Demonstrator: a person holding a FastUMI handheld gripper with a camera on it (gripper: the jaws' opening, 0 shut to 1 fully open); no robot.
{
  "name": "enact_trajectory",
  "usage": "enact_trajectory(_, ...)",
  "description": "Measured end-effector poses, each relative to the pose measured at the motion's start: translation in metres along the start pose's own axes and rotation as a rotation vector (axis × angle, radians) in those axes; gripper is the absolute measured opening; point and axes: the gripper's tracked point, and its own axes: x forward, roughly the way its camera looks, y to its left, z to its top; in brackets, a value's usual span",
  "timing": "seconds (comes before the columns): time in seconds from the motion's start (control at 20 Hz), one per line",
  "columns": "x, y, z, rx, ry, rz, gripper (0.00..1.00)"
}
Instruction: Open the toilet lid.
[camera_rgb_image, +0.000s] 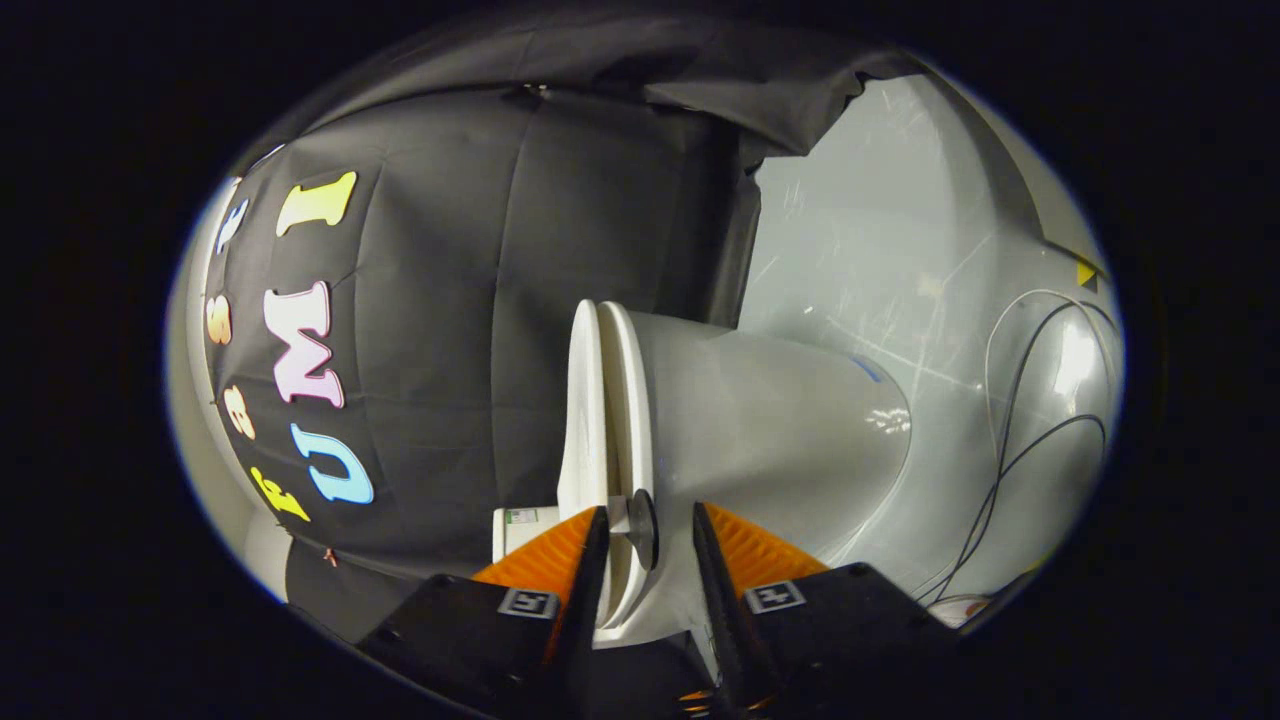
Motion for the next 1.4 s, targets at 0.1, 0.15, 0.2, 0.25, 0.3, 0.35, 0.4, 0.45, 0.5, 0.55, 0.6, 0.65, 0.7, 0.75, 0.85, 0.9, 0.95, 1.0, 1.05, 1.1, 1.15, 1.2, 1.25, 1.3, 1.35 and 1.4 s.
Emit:
enact_trajectory(0.1,-0.001,0.000,0.004,-0.006,-0.016,-0.001,0.45)
enact_trajectory(0.15,-0.004,0.000,0.008,-0.014,-0.036,-0.007,0.38)
enact_trajectory(0.2,-0.001,-0.002,0.011,-0.014,-0.043,-0.004,0.32)
enact_trajectory(0.25,-0.001,0.001,0.008,0.009,-0.023,0.015,0.26)
enact_trajectory(0.3,-0.002,0.006,0.007,0.040,-0.009,0.032,0.26)
enact_trajectory(0.35,-0.001,0.010,0.005,0.044,0.002,0.047,0.26)
enact_trajectory(0.4,0.001,0.006,-0.001,0.019,0.010,0.041,0.27)
enact_trajectory(0.45,0.001,0.004,-0.005,-0.001,0.015,0.041,0.26)
enact_trajectory(0.5,0.010,-0.001,0.000,-0.007,-0.014,0.018,0.26)
enact_trajectory(0.55,0.009,0.003,0.003,-0.002,-0.021,0.028,0.17)
enact_trajectory(0.6,0.005,0.004,0.001,0.014,-0.006,0.032,0.08)
enact_trajectory(0.65,0.004,0.005,0.003,0.038,-0.004,0.037,0.08)
enact_trajectory(0.7,0.002,0.006,0.000,0.043,0.007,0.044,0.08)
enact_trajectory(0.75,0.003,0.006,0.000,0.030,0.006,0.047,0.06)
enact_trajectory(0.85,0.004,0.005,0.000,0.006,0.008,0.040,0.06)
enact_trajectory(0.9,0.003,0.003,0.000,0.000,0.006,0.038,0.06)
enact_trajectory(0.95,0.003,0.006,0.001,-0.003,0.001,0.031,0.06)
enact_trajectory(1.0,0.004,0.007,0.001,-0.017,0.001,0.026,0.06)
enact_trajectory(1.05,0.004,0.007,-0.002,-0.040,0.000,0.021,0.06)
enact_trajectory(1.1,0.004,0.009,-0.002,-0.063,0.002,0.013,0.06)
enact_trajectory(1.15,0.004,0.010,-0.002,-0.073,0.001,0.006,0.06)
enact_trajectory(1.2,0.002,0.012,-0.002,-0.077,0.003,-0.001,0.07)
enact_trajectory(1.25,0.003,0.014,-0.001,-0.089,0.000,-0.001,0.06)
enact_trajectory(1.3,0.002,0.014,-0.002,-0.095,0.000,-0.002,0.06)
enact_trajectory(1.35,0.002,0.016,-0.002,-0.102,-0.002,-0.003,0.07)
enact_trajectory(1.4,0.002,0.016,-0.002,-0.112,-0.002,-0.004,0.07)
